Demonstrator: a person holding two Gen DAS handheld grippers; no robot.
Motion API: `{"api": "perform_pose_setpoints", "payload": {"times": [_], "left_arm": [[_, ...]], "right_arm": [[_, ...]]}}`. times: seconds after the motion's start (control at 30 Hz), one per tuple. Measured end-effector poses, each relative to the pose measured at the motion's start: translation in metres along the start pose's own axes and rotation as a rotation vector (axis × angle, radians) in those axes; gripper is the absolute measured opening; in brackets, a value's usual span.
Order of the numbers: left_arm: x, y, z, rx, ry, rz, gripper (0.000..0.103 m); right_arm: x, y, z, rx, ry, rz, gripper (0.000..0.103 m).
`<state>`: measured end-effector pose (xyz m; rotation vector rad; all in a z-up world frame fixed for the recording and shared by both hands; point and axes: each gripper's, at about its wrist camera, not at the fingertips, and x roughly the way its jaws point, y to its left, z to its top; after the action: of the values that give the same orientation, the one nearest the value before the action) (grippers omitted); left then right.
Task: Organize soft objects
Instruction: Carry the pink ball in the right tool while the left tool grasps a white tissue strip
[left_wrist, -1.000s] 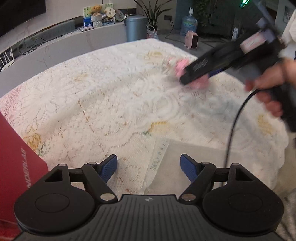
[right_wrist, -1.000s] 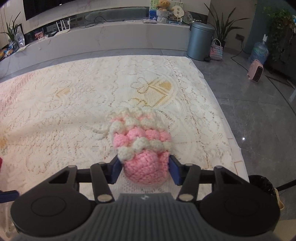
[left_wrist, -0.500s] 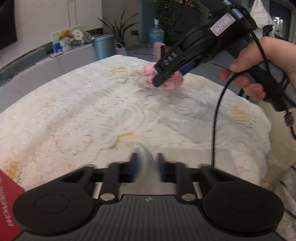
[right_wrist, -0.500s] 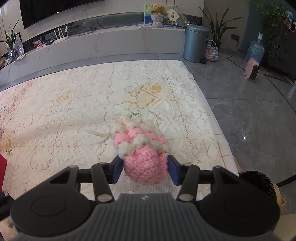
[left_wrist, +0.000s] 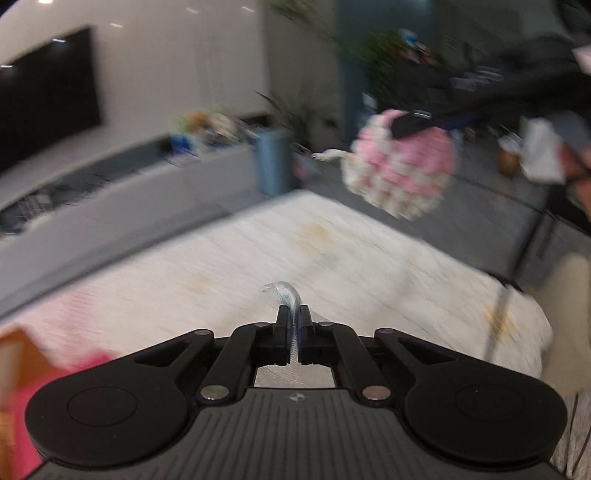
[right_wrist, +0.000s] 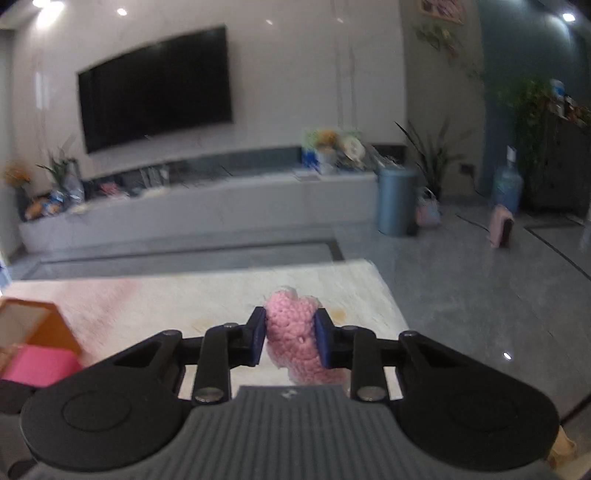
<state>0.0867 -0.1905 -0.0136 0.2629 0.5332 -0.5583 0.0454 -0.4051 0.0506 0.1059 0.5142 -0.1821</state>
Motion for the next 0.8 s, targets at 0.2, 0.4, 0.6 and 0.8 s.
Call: {"api": "perform_pose_setpoints", "payload": {"times": [0.2, 0.4, 0.6, 0.8], "left_arm": [[-0.1, 0.104, 0.005, -0.154, -0.107, 0.231, 0.003], [-0.162, 0.192, -0.039, -0.335, -0.089, 0.458, 0.003], [-0.157, 0.213, -0.076, -0.249, 0.062, 0.538, 0.042], [-0.142, 0.195, -0.073, -0.165, 0.016, 0.701, 0.091]], "right_arm": [[-0.046, 0.089, 0.037, -0.037, -0.064, 0.227, 0.024], [-0.048, 0.226, 0.05, -0.169, -0.049, 0.437, 0.023], [0.007, 0.333, 0.018, -0.26, 0.119, 0.539, 0.023], [0.057, 0.365, -0.014, -0.28, 0.199, 0.472, 0.034]]}}
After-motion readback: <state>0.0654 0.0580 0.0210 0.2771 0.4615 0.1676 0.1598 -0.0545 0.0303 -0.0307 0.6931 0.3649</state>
